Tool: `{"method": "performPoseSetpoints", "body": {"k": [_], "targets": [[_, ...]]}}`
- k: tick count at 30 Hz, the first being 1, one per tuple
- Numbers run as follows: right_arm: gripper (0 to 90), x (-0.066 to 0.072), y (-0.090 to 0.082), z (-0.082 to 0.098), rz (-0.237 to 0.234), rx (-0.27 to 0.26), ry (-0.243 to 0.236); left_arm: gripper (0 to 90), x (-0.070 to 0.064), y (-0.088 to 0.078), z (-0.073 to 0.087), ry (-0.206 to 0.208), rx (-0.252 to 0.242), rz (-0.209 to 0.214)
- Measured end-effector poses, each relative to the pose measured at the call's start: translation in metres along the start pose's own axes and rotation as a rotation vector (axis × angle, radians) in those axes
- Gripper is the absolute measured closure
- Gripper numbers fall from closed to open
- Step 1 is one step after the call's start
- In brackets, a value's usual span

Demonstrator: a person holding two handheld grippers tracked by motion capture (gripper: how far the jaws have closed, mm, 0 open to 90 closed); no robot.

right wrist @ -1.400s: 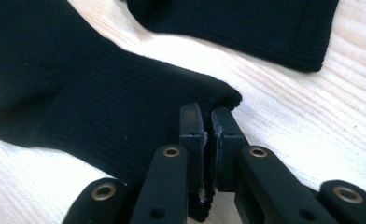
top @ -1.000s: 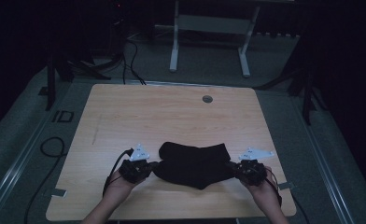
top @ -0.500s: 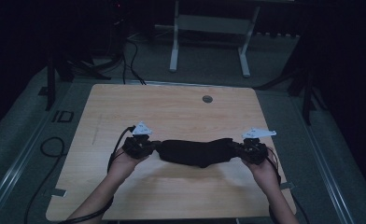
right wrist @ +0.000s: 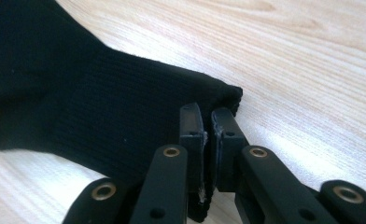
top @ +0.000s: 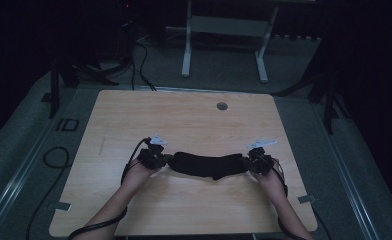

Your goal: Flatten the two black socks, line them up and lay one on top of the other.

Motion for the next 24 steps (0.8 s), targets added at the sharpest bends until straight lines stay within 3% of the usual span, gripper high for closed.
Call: {"method": "performPoseSetpoints", "body": {"k": [5,8,12,19,24], "targets": [[84.5,-0.001,0.003,0.002,-0.002,0.003,0.006,87.1,0.002,0.003,-0.001,-0.003,-0.025,0.0],[84.2,-0.001,0.002,0.002,-0.002,0.011,-0.003,87.1,0.0,-0.001,-0.007,0.017,-0.051,-0.007],[84.1,-0.003,0.003,0.003,-0.002,0.007,-0.002,87.1,-0.005,-0.001,-0.015,0.057,-0.048,-0.03],[83.9,-0.003,0.003,0.003,0.002,0.006,-0.004,86.9,0.004,0.019,-0.005,0.015,0.01,-0.033],[83.4,-0.002,0.004,0.003,0.007,0.005,-0.006,86.2,0.006,0.023,-0.001,0.0,0.001,-0.039]]}}
Point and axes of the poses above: each handheld gripper's, and its own axes: y roughly forward along the jaws, z roughly out of its underside, x roughly to its left, the point moved 1 cm from there along y, roughly forward along the jaws, and after that the axes turned 3 degrees about -x, right-handed, at the moved point
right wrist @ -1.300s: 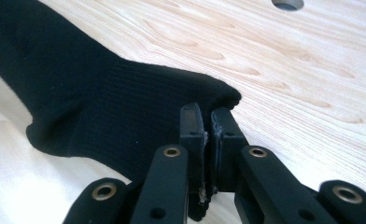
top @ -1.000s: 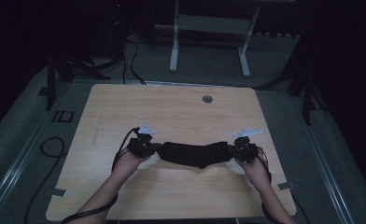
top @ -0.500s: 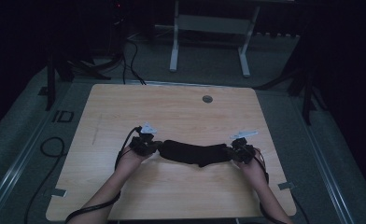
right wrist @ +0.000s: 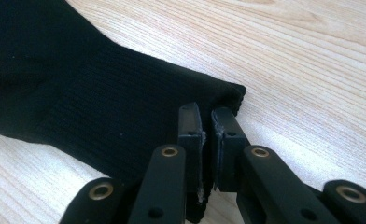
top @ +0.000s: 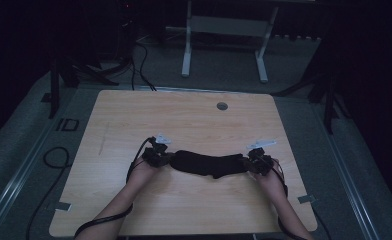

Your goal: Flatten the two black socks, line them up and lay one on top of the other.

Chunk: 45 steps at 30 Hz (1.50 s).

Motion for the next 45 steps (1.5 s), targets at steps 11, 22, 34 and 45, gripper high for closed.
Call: {"method": "performPoseSetpoints", "body": {"k": [11,22,34,45], "targets": [[61.8,-0.001,0.0,-0.006,-0.023,-0.019,-0.013,58.2,0.003,-0.014,0.003,-0.03,-0.057,0.004],[37.4,-0.002,-0.018,-0.015,-0.034,-0.114,-0.027,19.6,-0.007,-0.043,0.005,-0.047,-0.172,0.02],[13.1,-0.001,-0.019,-0.006,-0.056,-0.104,-0.059,12.9,-0.005,-0.054,0.035,-0.013,-0.205,-0.07],[11.8,-0.016,-0.027,0.012,0.003,-0.123,-0.043,12.9,0.013,-0.068,0.065,-0.024,-0.19,-0.101]]}}
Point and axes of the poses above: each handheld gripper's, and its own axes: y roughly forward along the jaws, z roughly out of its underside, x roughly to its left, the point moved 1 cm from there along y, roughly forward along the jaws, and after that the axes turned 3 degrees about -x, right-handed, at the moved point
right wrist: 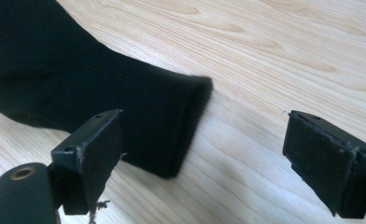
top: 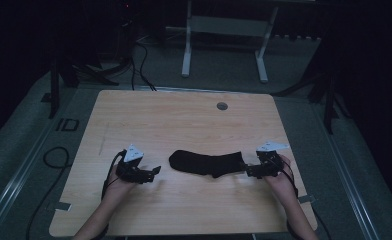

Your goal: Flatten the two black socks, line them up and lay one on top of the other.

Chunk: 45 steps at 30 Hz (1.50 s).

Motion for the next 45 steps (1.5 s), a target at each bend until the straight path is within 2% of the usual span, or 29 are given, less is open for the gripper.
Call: {"method": "performPoseSetpoints", "body": {"k": [6,9,15,18,22,27,30,37,41,45], "targets": [[10.6,-0.009,-0.011,0.011,0.017,-0.006,0.015,10.9,0.006,-0.011,0.012,-0.012,0.012,-0.019],[10.6,-0.013,-0.018,0.018,0.024,-0.005,0.03,10.5,0.008,-0.017,0.018,-0.007,0.018,-0.044],[10.6,-0.014,-0.031,0.032,0.061,-0.015,0.037,8.8,0.014,-0.031,0.03,-0.049,0.003,-0.067],[10.6,-0.015,-0.036,0.04,0.076,-0.017,0.056,8.8,0.015,-0.035,0.033,-0.054,0.003,-0.067],[10.6,-0.017,-0.038,0.055,0.108,-0.023,0.106,8.8,0.016,-0.047,0.042,-0.064,-0.005,-0.092],[10.6,-0.016,-0.043,0.068,0.127,-0.021,0.118,8.8,0.016,-0.061,0.048,-0.073,-0.023,-0.107],[10.6,-0.015,-0.05,0.072,0.143,-0.025,0.122,8.8,0.015,-0.068,0.052,-0.062,-0.023,-0.125],[10.7,-0.02,-0.066,0.081,0.174,-0.071,0.177,8.8,0.02,-0.083,0.062,-0.095,-0.043,-0.141],[10.7,-0.02,-0.069,0.088,0.18,-0.076,0.191,8.8,0.022,-0.091,0.067,-0.104,-0.051,-0.159],[10.7,-0.022,-0.073,0.092,0.19,-0.076,0.214,8.8,0.023,-0.098,0.072,-0.122,-0.067,-0.159]]}}
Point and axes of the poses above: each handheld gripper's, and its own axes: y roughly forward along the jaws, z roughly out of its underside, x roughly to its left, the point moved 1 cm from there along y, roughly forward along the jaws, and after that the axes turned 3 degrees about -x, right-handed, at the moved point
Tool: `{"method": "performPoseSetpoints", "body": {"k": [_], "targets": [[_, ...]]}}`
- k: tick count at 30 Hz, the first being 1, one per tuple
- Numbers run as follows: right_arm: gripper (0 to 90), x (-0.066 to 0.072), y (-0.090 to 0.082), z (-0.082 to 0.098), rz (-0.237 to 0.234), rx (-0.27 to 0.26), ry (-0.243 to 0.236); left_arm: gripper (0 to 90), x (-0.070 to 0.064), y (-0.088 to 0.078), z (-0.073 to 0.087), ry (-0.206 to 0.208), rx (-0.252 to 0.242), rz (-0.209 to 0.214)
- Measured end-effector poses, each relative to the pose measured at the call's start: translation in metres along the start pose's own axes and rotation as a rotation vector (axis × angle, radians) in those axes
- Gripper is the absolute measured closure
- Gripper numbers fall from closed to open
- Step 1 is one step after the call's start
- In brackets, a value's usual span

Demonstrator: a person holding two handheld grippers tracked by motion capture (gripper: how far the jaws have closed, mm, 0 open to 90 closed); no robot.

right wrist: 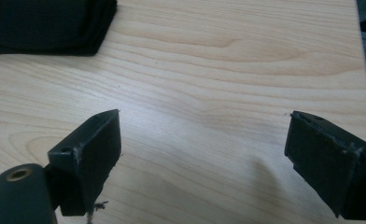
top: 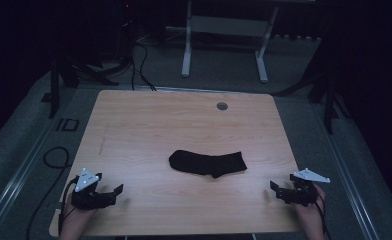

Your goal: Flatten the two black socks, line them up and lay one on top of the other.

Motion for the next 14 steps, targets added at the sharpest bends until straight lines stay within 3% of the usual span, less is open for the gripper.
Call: {"method": "performPoseSetpoints", "body": {"k": [14], "targets": [[10.7,-0.0005,0.0003,0.0008,0.019,-0.009,-0.007,8.9,0.002,-0.0002,0.0055,-0.014,0.001,0.0]]}}
Point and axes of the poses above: each handheld gripper's, and its own axes: y roughly forward along the jaws, z roughly out of its underside, x roughly to its left, the point moved 1 cm from there along y, roughly forward along the jaws, and after that the axes turned 3 degrees about -x, right-handed, at the moved point
